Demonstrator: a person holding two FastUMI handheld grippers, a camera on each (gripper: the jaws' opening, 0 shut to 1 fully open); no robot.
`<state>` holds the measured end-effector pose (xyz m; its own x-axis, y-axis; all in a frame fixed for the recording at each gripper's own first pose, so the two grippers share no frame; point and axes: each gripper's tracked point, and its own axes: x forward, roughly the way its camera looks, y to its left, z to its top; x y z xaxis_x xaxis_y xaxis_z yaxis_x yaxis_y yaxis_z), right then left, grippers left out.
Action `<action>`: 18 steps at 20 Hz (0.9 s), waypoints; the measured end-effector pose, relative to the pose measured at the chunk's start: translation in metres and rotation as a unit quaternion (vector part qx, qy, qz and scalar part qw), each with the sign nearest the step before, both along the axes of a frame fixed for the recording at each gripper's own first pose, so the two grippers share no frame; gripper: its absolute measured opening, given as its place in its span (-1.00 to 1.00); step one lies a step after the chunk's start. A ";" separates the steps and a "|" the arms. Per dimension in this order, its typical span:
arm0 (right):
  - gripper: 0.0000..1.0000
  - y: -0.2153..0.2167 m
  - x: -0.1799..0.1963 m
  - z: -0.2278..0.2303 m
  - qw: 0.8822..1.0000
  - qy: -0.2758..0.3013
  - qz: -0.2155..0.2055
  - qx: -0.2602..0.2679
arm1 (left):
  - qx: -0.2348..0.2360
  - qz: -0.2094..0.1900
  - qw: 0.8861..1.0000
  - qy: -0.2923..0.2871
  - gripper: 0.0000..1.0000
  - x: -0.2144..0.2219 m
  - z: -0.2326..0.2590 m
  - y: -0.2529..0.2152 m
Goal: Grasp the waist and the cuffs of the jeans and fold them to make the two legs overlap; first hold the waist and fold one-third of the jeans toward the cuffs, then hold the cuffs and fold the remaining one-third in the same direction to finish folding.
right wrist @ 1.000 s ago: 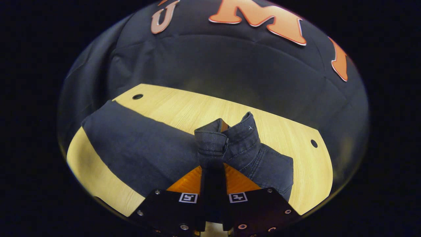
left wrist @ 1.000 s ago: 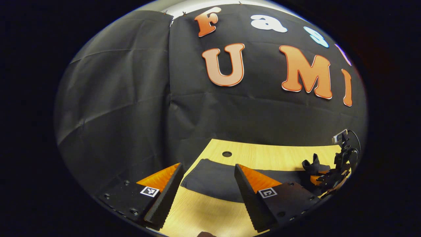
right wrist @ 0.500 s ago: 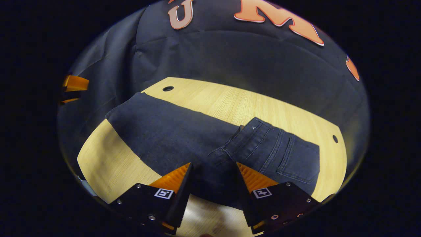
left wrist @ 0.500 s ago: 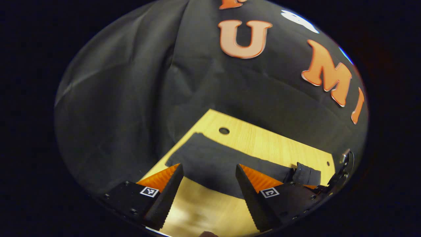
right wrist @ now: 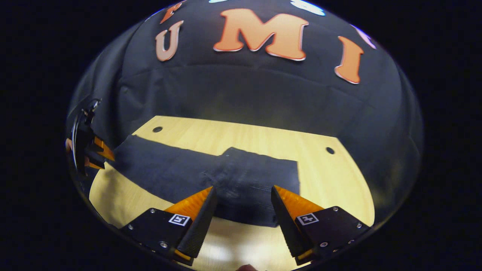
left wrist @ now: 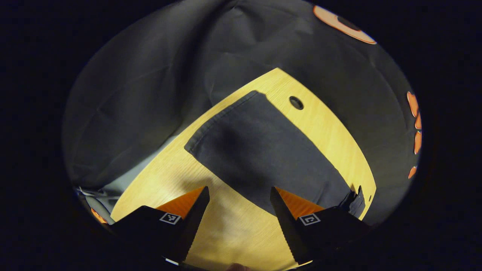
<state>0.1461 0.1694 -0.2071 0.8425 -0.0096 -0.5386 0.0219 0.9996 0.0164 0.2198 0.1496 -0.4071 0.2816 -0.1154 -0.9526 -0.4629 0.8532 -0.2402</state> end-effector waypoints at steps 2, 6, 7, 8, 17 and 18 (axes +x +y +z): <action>0.76 -0.022 -0.017 0.008 0.999 -0.006 -0.032 -0.004 | -0.009 0.020 1.000 0.020 0.95 0.001 -0.013 0.006; 0.76 -0.052 -0.048 0.015 0.997 -0.012 -0.075 -0.006 | 0.023 0.050 0.997 0.051 0.96 0.012 -0.025 0.028; 0.76 -0.057 -0.056 0.016 0.997 -0.013 -0.082 -0.009 | 0.030 0.059 0.996 0.057 0.96 0.018 -0.029 0.032; 0.77 -0.062 -0.064 0.017 0.996 -0.012 -0.088 -0.012 | 0.041 0.070 0.995 0.065 0.96 0.021 -0.034 0.038; 0.80 -0.094 -0.084 0.015 0.990 -0.013 -0.138 0.000 | 0.119 0.102 0.984 0.084 0.73 0.029 -0.048 0.053; 0.80 -0.093 -0.083 0.015 0.990 -0.014 -0.139 0.002 | 0.119 0.089 0.987 0.060 0.56 0.040 -0.049 0.051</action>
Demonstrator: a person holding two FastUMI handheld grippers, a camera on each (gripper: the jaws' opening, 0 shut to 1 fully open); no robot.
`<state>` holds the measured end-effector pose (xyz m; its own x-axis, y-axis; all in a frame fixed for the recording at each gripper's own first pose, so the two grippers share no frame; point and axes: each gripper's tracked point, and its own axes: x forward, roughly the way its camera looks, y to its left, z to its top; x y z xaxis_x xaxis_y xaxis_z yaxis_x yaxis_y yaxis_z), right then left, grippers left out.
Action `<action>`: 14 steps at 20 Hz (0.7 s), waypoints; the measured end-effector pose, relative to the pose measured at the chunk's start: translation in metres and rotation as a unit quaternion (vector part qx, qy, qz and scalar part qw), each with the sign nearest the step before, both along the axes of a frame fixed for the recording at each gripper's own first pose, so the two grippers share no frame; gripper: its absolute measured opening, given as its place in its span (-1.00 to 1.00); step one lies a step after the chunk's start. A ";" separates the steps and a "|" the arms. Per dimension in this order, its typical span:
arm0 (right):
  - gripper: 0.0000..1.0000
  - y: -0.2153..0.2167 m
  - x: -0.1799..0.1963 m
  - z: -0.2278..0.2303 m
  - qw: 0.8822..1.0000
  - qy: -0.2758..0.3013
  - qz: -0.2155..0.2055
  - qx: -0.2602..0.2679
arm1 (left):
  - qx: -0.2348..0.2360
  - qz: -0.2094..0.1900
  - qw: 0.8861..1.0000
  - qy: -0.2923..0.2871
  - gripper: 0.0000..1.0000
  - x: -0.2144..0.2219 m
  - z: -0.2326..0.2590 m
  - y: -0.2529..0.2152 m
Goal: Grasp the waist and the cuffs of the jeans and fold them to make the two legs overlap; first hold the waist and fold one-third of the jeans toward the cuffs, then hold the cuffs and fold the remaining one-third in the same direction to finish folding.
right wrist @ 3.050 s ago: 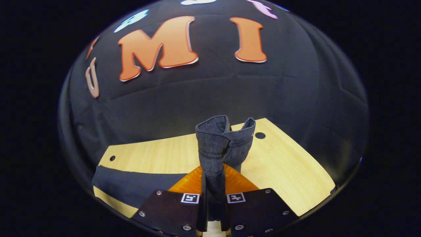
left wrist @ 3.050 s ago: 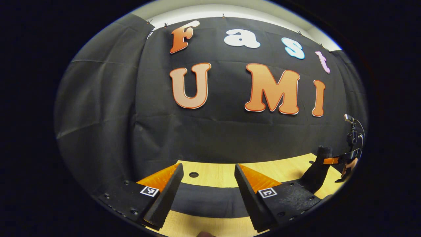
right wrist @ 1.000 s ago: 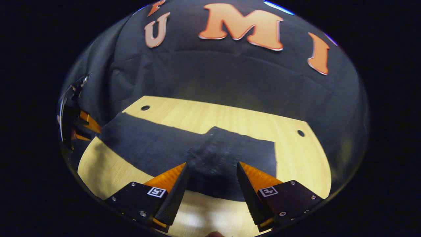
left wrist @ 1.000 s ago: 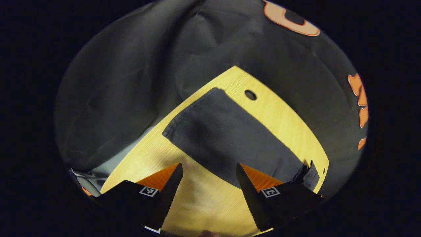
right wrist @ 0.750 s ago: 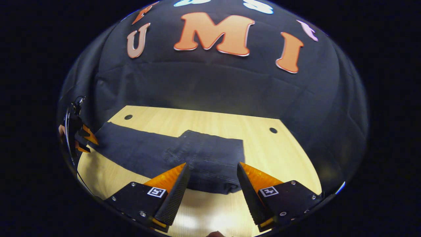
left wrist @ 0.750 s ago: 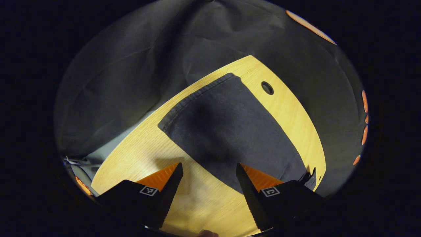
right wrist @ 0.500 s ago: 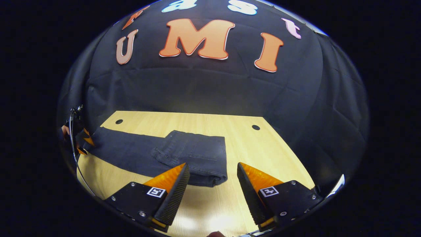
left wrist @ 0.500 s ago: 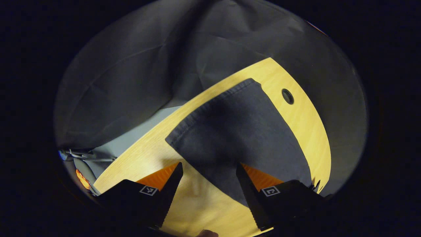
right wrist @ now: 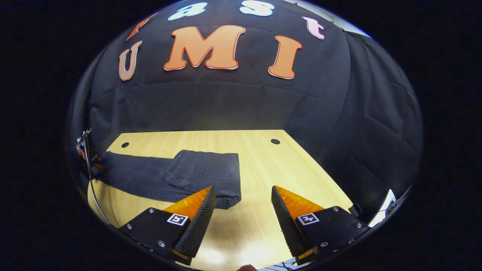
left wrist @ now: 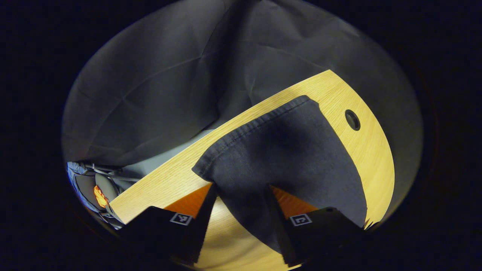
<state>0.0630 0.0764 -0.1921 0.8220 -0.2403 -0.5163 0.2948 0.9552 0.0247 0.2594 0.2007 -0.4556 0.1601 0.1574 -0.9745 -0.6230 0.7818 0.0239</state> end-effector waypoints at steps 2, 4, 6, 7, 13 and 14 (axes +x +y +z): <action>0.80 0.004 0.000 0.001 1.000 0.002 0.004 0.000 | -0.011 -0.006 0.999 -0.033 -0.35 0.012 -0.010 -0.005; 0.80 0.006 0.000 0.006 1.000 0.003 0.012 -0.008 | -0.020 -0.019 0.998 -0.059 -0.80 0.009 -0.001 -0.006; 0.80 0.009 0.003 0.013 1.000 -0.002 0.020 -0.012 | -0.034 -0.023 0.996 -0.084 -0.94 0.014 0.001 -0.009; 0.80 0.008 0.006 0.014 1.000 -0.004 0.025 -0.014 | -0.038 -0.027 0.994 -0.100 -0.94 0.017 0.011 -0.010; 0.89 0.005 0.032 0.028 0.997 -0.025 0.064 -0.017 | -0.020 -0.072 0.979 -0.191 -0.94 0.028 0.097 -0.020; 0.93 0.002 0.032 0.032 0.997 -0.029 0.070 -0.015 | -0.015 -0.079 0.976 -0.201 -0.94 0.028 0.111 -0.019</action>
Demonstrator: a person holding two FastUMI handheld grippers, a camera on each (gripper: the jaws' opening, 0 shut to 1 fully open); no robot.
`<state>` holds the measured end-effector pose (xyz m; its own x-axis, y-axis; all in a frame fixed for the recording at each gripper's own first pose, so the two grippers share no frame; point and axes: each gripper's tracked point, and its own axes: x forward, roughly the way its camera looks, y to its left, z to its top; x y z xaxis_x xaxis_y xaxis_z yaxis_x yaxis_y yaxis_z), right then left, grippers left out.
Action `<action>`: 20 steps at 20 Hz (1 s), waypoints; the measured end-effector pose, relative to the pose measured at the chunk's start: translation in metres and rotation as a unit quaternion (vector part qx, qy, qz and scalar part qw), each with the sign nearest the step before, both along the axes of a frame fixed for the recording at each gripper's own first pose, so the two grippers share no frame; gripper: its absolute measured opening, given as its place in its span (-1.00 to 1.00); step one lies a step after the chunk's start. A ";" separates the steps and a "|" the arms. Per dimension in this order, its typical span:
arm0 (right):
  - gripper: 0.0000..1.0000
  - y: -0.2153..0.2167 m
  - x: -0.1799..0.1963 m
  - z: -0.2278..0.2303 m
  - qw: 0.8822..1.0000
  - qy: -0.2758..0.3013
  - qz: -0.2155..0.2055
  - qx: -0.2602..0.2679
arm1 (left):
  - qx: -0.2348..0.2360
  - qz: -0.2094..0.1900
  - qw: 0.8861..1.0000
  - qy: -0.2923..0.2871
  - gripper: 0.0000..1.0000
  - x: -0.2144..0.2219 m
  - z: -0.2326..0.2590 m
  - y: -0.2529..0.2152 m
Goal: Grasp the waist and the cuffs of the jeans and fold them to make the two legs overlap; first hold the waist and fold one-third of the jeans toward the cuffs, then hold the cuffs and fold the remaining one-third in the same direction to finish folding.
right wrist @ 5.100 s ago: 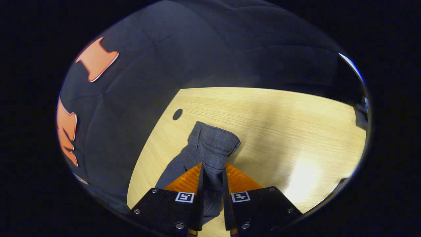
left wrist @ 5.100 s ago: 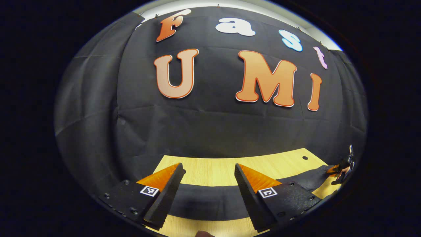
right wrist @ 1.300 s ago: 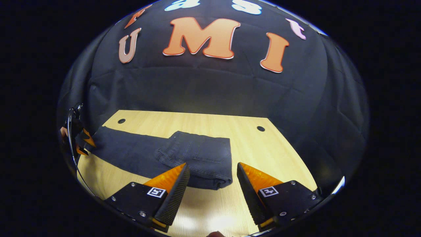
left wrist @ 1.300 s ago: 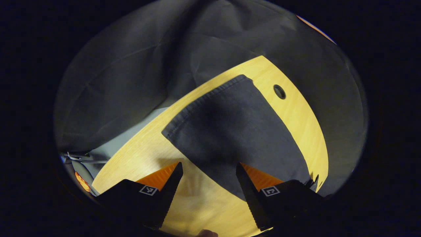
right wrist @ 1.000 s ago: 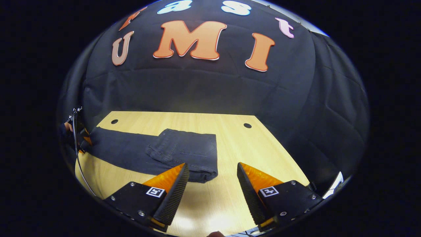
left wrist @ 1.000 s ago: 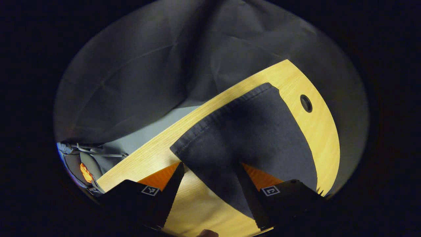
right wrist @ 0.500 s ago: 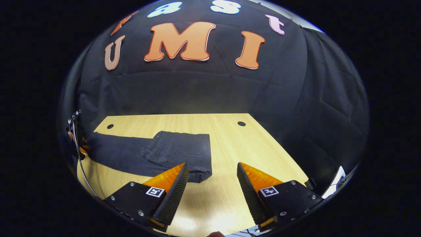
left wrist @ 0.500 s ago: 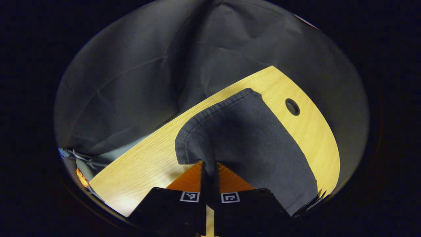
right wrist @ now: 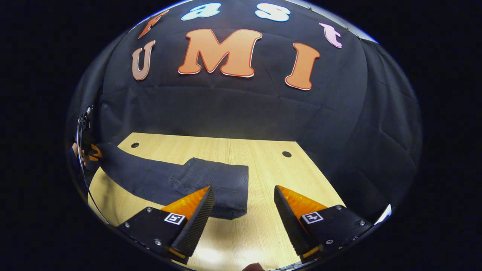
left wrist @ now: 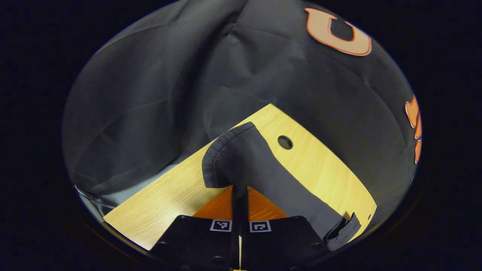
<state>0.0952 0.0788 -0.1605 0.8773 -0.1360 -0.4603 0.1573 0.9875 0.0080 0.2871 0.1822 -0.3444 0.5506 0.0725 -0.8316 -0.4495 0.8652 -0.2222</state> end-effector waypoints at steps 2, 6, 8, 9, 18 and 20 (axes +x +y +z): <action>0.96 -0.003 0.004 0.002 1.000 -0.012 0.010 0.004 | 0.005 -0.013 1.000 -0.017 -0.94 -0.001 0.027 -0.003; 0.99 -0.018 0.008 0.006 0.999 -0.029 0.017 0.005 | 0.005 -0.038 0.998 -0.054 -0.94 0.005 0.091 -0.005; 0.99 -0.027 0.007 0.005 0.999 -0.033 0.014 0.013 | 0.005 -0.055 0.996 -0.071 -0.94 0.003 0.134 -0.007; 0.99 -0.033 0.008 0.004 0.999 -0.035 0.013 0.016 | 0.004 -0.063 0.995 -0.079 -0.96 0.004 0.151 -0.008; 0.98 -0.085 0.008 0.004 0.998 -0.053 0.000 0.018 | -0.029 -0.191 0.971 -0.141 -0.96 -0.003 0.210 -0.171; 0.98 -0.095 0.005 0.000 0.999 -0.051 -0.004 0.017 | -0.034 -0.217 0.965 -0.145 -0.98 -0.009 0.217 -0.207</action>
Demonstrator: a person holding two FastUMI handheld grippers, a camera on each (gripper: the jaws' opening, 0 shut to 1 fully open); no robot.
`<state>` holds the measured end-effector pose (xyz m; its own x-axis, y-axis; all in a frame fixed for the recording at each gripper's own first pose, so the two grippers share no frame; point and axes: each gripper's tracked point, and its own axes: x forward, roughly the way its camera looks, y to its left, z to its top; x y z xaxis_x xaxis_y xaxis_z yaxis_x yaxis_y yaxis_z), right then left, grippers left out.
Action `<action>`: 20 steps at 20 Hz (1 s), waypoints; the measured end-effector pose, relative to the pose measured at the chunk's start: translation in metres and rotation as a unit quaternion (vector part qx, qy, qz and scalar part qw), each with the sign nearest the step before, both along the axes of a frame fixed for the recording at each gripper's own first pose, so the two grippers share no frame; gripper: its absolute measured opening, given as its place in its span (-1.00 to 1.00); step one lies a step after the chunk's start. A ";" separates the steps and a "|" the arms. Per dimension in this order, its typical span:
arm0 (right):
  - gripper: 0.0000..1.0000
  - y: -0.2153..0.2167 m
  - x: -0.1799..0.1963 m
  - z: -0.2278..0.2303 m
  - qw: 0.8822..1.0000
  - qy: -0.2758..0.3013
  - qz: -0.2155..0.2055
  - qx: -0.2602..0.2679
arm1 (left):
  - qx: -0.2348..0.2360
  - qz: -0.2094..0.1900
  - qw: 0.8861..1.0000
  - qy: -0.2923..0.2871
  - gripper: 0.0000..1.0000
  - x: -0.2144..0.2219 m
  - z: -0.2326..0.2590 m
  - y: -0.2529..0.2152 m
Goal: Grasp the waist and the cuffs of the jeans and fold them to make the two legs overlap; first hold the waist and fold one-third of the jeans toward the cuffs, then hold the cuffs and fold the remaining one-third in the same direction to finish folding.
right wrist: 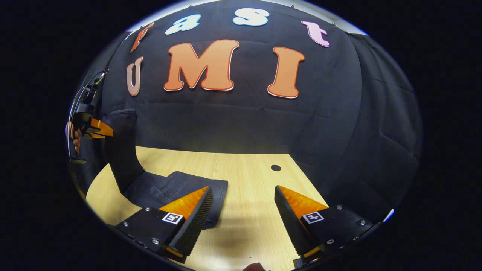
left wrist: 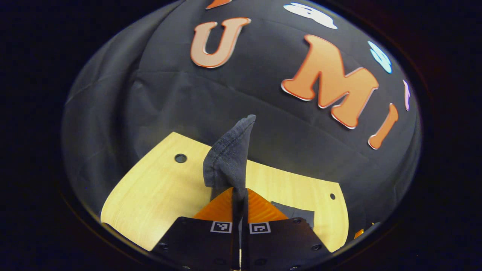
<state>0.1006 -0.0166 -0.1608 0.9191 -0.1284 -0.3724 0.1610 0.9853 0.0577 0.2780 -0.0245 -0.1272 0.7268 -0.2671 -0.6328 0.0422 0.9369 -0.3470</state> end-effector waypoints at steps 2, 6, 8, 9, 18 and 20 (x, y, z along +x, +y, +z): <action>0.99 -0.009 -0.002 -0.004 1.000 0.001 -0.002 0.003 | 0.000 -0.025 1.000 -0.001 -0.95 -0.006 0.002 -0.031; 0.99 -0.026 -0.006 -0.007 1.000 -0.001 -0.006 0.006 | 0.003 -0.067 0.998 0.001 -0.95 -0.019 0.002 -0.091; 0.98 -0.034 -0.009 -0.009 1.000 0.001 -0.008 0.006 | 0.005 -0.083 0.997 0.005 -0.95 -0.027 -0.001 -0.114; 0.98 -0.039 -0.010 -0.010 1.000 0.001 -0.010 0.006 | 0.007 -0.091 0.996 0.009 -0.95 -0.032 -0.002 -0.124; 0.98 -0.062 -0.019 -0.029 1.000 0.016 -0.010 0.008 | 0.038 -0.201 0.977 0.057 -0.94 -0.087 -0.056 -0.205; 0.98 -0.065 -0.019 -0.032 1.000 0.017 -0.009 0.007 | 0.052 -0.239 0.967 0.068 -0.94 -0.106 -0.076 -0.219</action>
